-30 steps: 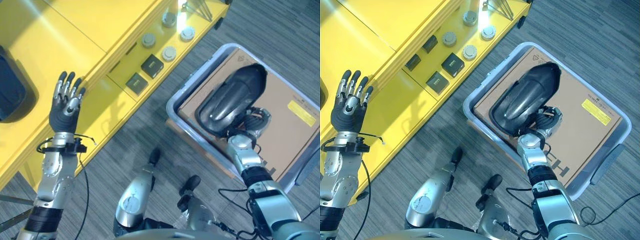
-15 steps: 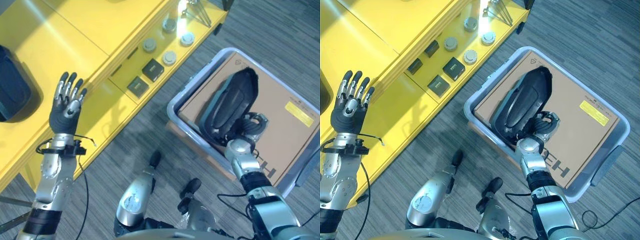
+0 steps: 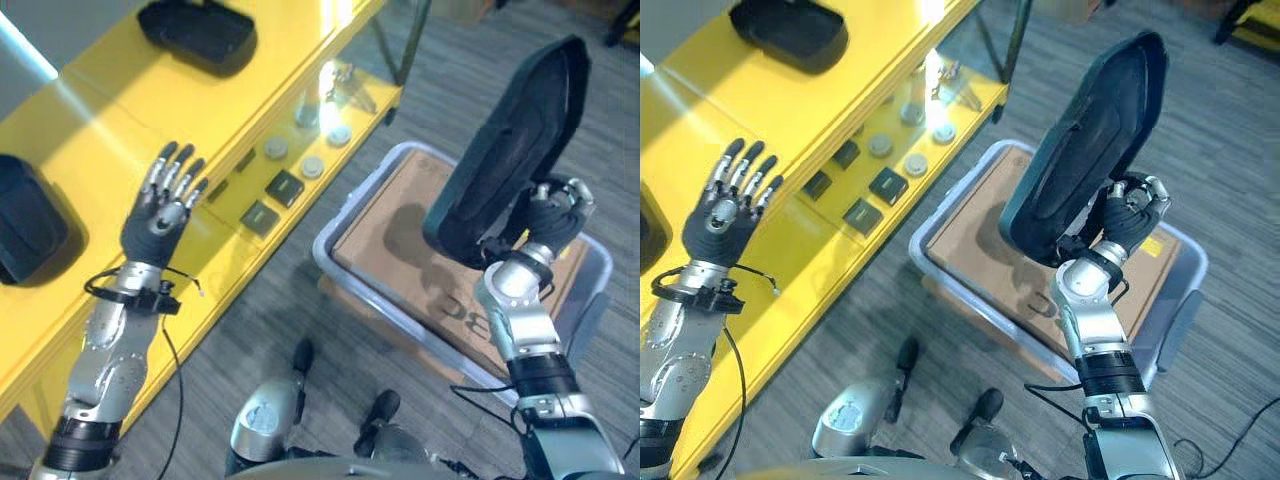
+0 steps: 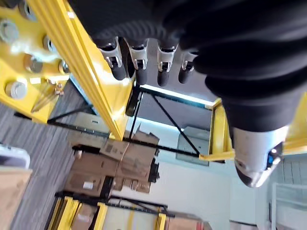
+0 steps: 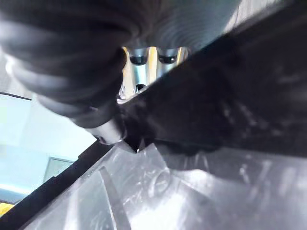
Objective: Move parts from the plastic box to the shelf.
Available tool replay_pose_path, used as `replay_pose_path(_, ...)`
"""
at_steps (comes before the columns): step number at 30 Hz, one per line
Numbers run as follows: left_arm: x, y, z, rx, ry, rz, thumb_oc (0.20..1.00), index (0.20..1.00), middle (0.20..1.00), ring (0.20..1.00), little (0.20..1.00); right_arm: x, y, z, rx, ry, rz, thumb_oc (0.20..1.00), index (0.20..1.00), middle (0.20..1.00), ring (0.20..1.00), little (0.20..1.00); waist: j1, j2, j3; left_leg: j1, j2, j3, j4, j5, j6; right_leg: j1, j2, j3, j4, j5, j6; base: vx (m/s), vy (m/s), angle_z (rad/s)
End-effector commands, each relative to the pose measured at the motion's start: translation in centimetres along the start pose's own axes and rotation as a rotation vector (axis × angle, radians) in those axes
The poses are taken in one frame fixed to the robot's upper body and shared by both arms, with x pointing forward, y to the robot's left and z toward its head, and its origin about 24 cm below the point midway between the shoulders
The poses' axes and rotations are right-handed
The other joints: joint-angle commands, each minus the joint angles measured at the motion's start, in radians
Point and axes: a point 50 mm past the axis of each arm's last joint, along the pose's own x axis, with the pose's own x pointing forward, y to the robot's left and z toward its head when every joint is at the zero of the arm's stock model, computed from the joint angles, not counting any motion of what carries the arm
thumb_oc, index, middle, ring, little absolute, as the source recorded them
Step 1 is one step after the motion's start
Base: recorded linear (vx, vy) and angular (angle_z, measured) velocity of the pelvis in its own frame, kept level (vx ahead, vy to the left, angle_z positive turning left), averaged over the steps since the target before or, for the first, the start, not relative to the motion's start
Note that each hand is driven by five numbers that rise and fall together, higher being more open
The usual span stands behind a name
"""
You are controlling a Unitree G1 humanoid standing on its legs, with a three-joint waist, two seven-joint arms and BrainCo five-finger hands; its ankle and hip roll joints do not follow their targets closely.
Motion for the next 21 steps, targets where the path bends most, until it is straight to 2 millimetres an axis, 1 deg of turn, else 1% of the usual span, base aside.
replay_pose_path(1, 1.2, -1.2, -1.9, 0.035, 0.102, -0.065, 1.000, 1.000, 1.000, 1.000, 1.000, -0.6, 1.7, 2.5, 0.005, -0.179, 0.172, 0.200, 0.200, 0.200, 0.200, 0.200, -0.019, -0.031, -0.127, 0.019, 0.050, 0.064, 0.009, -0.066, -0.008, -0.028, -0.001, 0.039, 0.011, -0.001, 0.039, 0.07, -0.013, -0.20)
replay_pose_path(2, 1.6, -1.5, -2.1, 0.035, 0.115, -0.075, 1.000, 1.000, 1.000, 1.000, 1.000, -0.8, 2.1, 2.7, -0.002, -0.188, 0.198, 0.200, 0.200, 0.200, 0.200, 0.200, -0.025, -0.032, -0.138, 0.026, 0.052, 0.068, 0.005, -0.066, -0.008, -0.025, 0.000, 0.042, 0.008, -0.001, 0.039, 0.08, -0.015, -0.25)
replay_pose_path(6, 4.2, -3.2, -3.9, 0.040, 0.207, -0.050, 1.000, 1.000, 1.000, 1.000, 1.000, -1.9, 4.9, 3.7, -0.032, -0.244, 0.359, 0.200, 0.200, 0.200, 0.200, 0.200, -0.056, -0.037, -0.190, 0.074, 0.064, 0.090, -0.019, -0.064, -0.011, 0.001, 0.010, 0.064, -0.006, -0.002, 0.040, 0.08, -0.026, -0.21)
replay_pose_path(8, 5.4, -3.3, -4.9, 0.054, 0.247, -0.009, 1.000, 1.000, 1.000, 1.000, 1.000, -2.7, 6.1, 4.0, -0.035, -0.258, 0.429, 0.200, 0.200, 0.200, 0.200, 0.200, -0.077, -0.039, -0.212, 0.096, 0.069, 0.101, -0.030, -0.062, -0.013, 0.010, 0.016, 0.078, -0.010, -0.005, 0.040, 0.07, -0.029, -0.26)
replay_pose_path(10, 6.4, -3.4, -6.2, -0.008, 0.303, 0.034, 1.000, 1.000, 1.000, 1.000, 1.000, -3.3, 6.9, 4.0, -0.034, -0.255, 0.479, 0.200, 0.200, 0.200, 0.200, 0.200, -0.100, -0.042, -0.231, 0.117, 0.077, 0.113, -0.037, -0.062, -0.016, 0.019, 0.023, 0.093, -0.016, -0.008, 0.040, 0.06, -0.046, -0.29)
replay_pose_path(12, 7.0, -3.7, -7.0, -0.028, 0.320, 0.028, 1.000, 1.000, 1.000, 1.000, 1.000, -3.6, 7.3, 3.6, -0.026, -0.225, 0.495, 0.200, 0.200, 0.200, 0.200, 0.200, -0.116, -0.044, -0.241, 0.127, 0.084, 0.126, -0.037, -0.062, -0.019, 0.025, 0.028, 0.101, -0.020, -0.009, 0.038, 0.04, -0.056, -0.30)
replay_pose_path(13, 7.4, -4.6, -7.8, -0.034, 0.355, 0.031, 1.000, 1.000, 1.000, 1.000, 1.000, -3.8, 7.6, 2.8, -0.019, -0.185, 0.489, 0.200, 0.200, 0.200, 0.200, 0.200, -0.132, -0.044, -0.250, 0.139, 0.091, 0.137, -0.039, -0.060, -0.022, 0.028, 0.035, 0.109, -0.023, -0.008, 0.036, 0.02, -0.060, -0.31)
replay_pose_path(18, 8.1, -5.3, -8.9, 0.000, 0.397, 0.045, 1.000, 1.000, 1.000, 1.000, 1.000, -3.7, 7.7, 2.1, -0.016, -0.148, 0.469, 0.200, 0.200, 0.200, 0.200, 0.200, -0.160, -0.049, -0.259, 0.148, 0.100, 0.155, -0.031, -0.065, -0.023, 0.030, 0.043, 0.126, -0.024, -0.010, 0.032, 0.01, -0.041, -0.16)
replay_pose_path(21, 8.1, -5.5, -9.5, 0.008, 0.422, 0.027, 1.000, 1.000, 1.000, 1.000, 1.000, -3.5, 7.4, 2.0, -0.017, -0.136, 0.457, 0.200, 0.200, 0.200, 0.200, 0.200, -0.174, -0.051, -0.263, 0.153, 0.102, 0.162, -0.028, -0.069, -0.023, 0.029, 0.046, 0.136, -0.024, -0.012, 0.031, 0.01, -0.029, -0.13)
